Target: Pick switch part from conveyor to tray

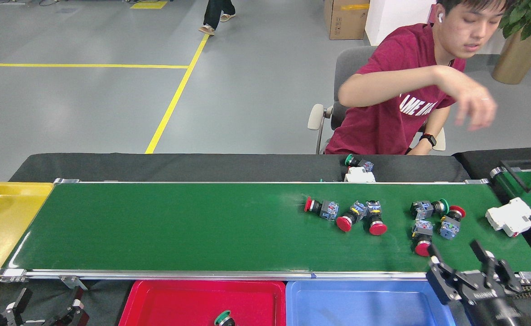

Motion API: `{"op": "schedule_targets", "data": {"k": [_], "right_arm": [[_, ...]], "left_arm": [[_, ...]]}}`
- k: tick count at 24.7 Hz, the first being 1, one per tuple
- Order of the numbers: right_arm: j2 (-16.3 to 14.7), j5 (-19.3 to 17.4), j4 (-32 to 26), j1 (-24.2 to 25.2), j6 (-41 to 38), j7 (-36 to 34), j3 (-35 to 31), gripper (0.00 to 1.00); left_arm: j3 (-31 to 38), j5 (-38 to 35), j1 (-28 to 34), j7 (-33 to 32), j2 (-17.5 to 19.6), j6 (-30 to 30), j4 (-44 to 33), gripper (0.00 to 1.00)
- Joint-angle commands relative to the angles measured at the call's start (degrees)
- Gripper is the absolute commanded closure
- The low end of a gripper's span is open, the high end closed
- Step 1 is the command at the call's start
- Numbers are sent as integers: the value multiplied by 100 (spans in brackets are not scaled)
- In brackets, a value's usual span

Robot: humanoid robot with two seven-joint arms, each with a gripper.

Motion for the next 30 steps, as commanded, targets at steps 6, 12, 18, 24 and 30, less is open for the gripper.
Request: {"op": "schedule_targets", "data": {"k": [6,12,18,24,30], "right_arm": [[-18,-83,-236,216,-169,-233,33,3],[184,-83,-192,-566,7,892,349,4],[325,-12,239,-2086,1572,1762,1958,4],[808,-30,1276,-3203,2099,2044,2749,6],[1134,-47,2190,-4046,1985,2105,2951,49]], "left_arm": [[13,13,-107,15,-15,-18,-75,0],[-92,4,-151,15,29,-35,-75,0],[-198,-5,-203,6,38,-35,-75,0],[-321,-5,-274,6,47,-44,-75,0],[-374,-14,-291,-3,55,-44,-66,0]]}}
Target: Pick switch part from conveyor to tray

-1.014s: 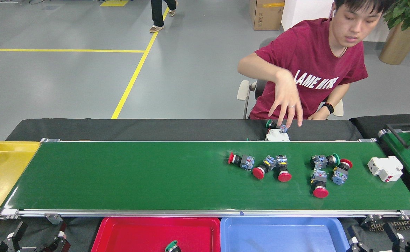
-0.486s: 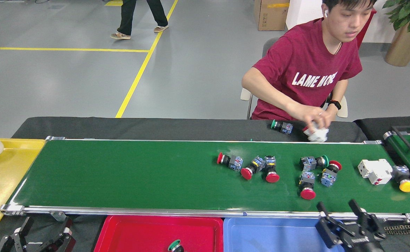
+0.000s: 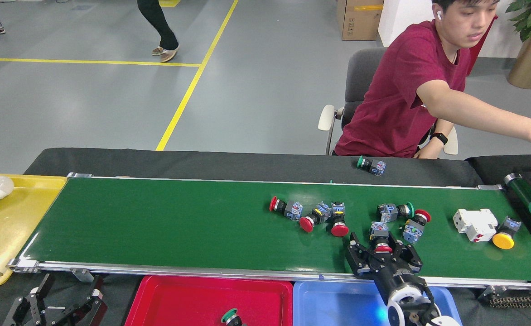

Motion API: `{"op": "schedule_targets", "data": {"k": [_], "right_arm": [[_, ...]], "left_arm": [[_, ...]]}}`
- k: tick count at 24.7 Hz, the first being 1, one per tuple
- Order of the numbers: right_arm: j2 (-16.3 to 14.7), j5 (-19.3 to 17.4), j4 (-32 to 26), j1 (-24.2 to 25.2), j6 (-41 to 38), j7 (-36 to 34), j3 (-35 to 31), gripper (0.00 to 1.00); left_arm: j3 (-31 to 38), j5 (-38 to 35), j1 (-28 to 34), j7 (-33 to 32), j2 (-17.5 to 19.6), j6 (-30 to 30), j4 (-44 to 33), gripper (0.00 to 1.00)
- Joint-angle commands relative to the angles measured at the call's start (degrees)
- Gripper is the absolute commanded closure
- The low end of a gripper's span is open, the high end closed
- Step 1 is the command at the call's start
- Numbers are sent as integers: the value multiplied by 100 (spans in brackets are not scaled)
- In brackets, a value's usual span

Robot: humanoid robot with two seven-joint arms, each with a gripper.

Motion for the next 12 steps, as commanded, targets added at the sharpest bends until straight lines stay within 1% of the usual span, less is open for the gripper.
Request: {"op": "schedule_targets", "data": {"k": [1,2,3,4,9,11,12], "right_arm": [[-3,7,45,-164,-170,46,1,59],[-20,7,45,-164,-258,72,1,67],[-38,16,45,-164,-346,99,1,79],[-47,7,45,-164,-425,99,1,87],[-91,-19,-25,-112,-794,108,-16,87],[-126,-28,-377,-24,-1040,108,-16,87],[-205,-28,-720,108,-1251,116,-16,86]], "left_arm": [[2,-10,-92,21,76,-15,-65,0],[2,-10,-101,21,76,-15,-65,0],[-6,-10,-101,21,76,-15,-65,0],[-6,-10,-101,21,76,-24,-65,0],[-68,-10,-118,21,76,-24,-74,0],[-59,-10,-83,21,85,-24,-74,0],[-24,-10,-65,21,85,-24,-74,0]]}}
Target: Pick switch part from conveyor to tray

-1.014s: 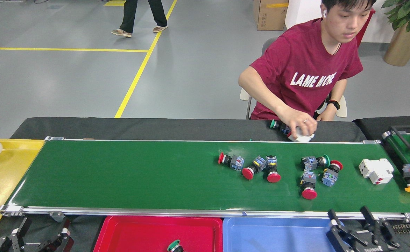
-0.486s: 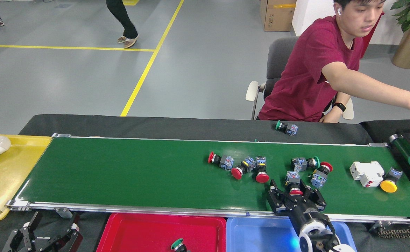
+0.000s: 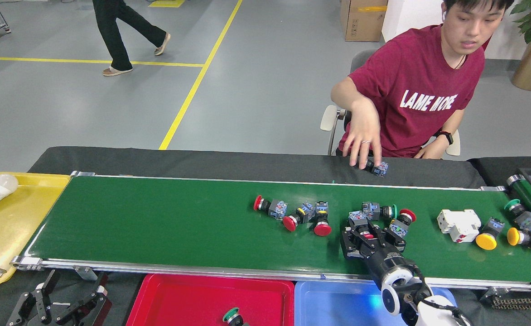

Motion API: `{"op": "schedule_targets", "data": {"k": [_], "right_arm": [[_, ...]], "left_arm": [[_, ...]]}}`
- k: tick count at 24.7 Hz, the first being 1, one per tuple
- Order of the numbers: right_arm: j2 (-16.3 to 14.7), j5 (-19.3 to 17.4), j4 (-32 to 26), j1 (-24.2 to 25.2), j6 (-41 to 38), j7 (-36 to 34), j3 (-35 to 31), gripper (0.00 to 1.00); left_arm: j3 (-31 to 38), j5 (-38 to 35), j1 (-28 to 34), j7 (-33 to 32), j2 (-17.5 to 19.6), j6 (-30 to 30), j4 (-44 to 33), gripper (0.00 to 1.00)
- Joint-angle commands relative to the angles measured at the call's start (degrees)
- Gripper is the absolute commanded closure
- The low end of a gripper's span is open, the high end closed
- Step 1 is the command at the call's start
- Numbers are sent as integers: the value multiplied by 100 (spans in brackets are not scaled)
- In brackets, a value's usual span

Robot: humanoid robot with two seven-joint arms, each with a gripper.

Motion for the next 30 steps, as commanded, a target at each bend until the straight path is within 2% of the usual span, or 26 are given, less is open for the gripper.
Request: {"op": "schedule_targets", "data": {"k": [1,3,6,8,9,10,11,12,16,19,24,27,30], "right_arm": [[-179,-13,-643,158,-525,12,-36,85],[-284,-13,-1258,501,-1096,47,-27,83],[-249,23,-1654,800,-2019,197,113,80],[-187,190,-1663,756,-2071,214,614,70],[-143,436,-1663,729,-2036,223,913,63],[-38,673,-1654,712,-1966,223,1115,43],[103,805,-1654,721,-1843,267,1238,18],[182,814,-1645,729,-1773,337,1300,6],[191,814,-1654,712,-1755,390,1300,4],[182,814,-1689,668,-1685,381,1168,4],[76,814,-1759,800,-1316,188,-810,5],[-82,814,-1777,1257,-1193,-225,-1724,5],[-284,805,-1795,1898,-762,-902,-2128,5]], "left_arm": [[66,-10,10,23,76,-17,-73,0],[92,-10,2,23,85,-17,-73,0],[101,-10,2,23,85,-17,-73,0],[92,-10,2,23,85,-17,-73,0],[83,-10,2,23,76,-17,-73,0],[39,-10,-16,23,76,-17,-65,0],[4,-10,-25,23,67,-17,-73,0],[-5,-1,-34,23,67,-17,-73,0],[-286,-19,-297,15,76,-87,-56,0],[-875,-63,-649,-3,67,-61,-56,0],[-1815,-1161,-1097,-3,-65,-34,67,0],[-2290,-1548,-1273,-3,-197,1,340,0],[-2510,-1583,-1607,-135,-267,1,841,0]]}}
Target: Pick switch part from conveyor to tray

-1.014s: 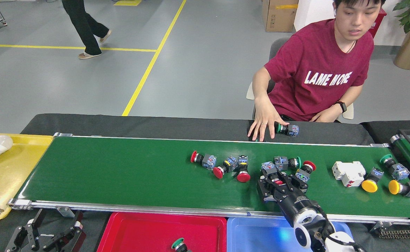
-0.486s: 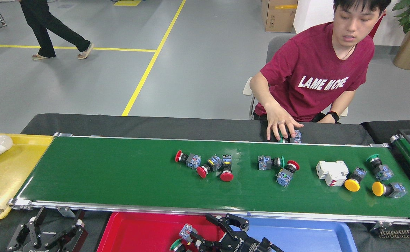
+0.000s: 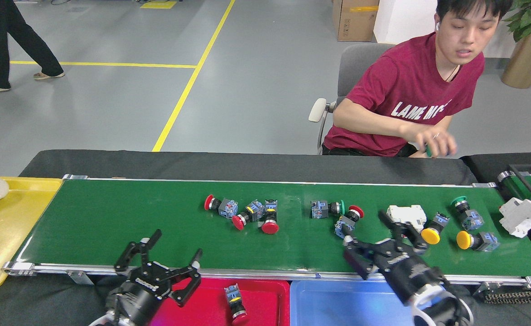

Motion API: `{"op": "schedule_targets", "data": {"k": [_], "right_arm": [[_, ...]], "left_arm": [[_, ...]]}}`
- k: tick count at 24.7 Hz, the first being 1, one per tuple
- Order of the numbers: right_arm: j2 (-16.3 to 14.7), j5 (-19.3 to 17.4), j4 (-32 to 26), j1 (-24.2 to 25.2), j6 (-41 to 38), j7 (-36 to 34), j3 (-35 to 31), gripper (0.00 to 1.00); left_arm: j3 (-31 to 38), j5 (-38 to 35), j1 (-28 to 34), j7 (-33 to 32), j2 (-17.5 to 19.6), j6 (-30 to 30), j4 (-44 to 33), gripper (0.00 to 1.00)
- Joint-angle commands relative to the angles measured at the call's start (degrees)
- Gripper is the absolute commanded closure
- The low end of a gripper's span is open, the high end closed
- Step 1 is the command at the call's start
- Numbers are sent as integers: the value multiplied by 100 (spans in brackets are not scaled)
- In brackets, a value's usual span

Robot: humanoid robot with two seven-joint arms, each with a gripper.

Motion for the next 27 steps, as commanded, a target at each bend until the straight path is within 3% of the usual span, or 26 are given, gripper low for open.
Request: {"op": "schedule_targets", "data": {"k": [1,7,10,16,20,23,24,25,26,27], "right_arm": [[-180,-8,-103,333,449,-680,-145,4],[-558,-95,-349,1748,827,-1593,-145,3],[-558,-104,-349,1897,801,-1769,-136,2],[-400,-104,-349,1660,809,-1594,-109,3],[-40,-95,-279,851,880,-732,14,3],[110,-16,-68,201,1284,-328,497,3],[127,1,38,-71,1539,-267,857,3],[127,19,152,-309,1767,-196,1218,4],[145,36,301,-537,2004,-108,1577,4],[171,45,398,-678,2119,-64,1780,4]], "left_arm": [[-103,-20,-276,-222,-44,45,289,0],[-94,-12,-996,-591,-115,54,1150,0],[-85,-12,-1216,-600,-123,98,1449,0],[-85,-3,-1559,-591,-132,116,1879,0],[-94,6,-1902,-591,-167,291,2398,0],[-85,15,-2051,-565,-158,318,2644,6],[-85,23,-2095,-565,-150,309,2714,18],[-85,23,-2104,-556,-150,300,2741,38],[-85,58,-2104,-556,-132,230,2750,66],[-76,138,-2095,-556,-132,195,2758,86]]}}
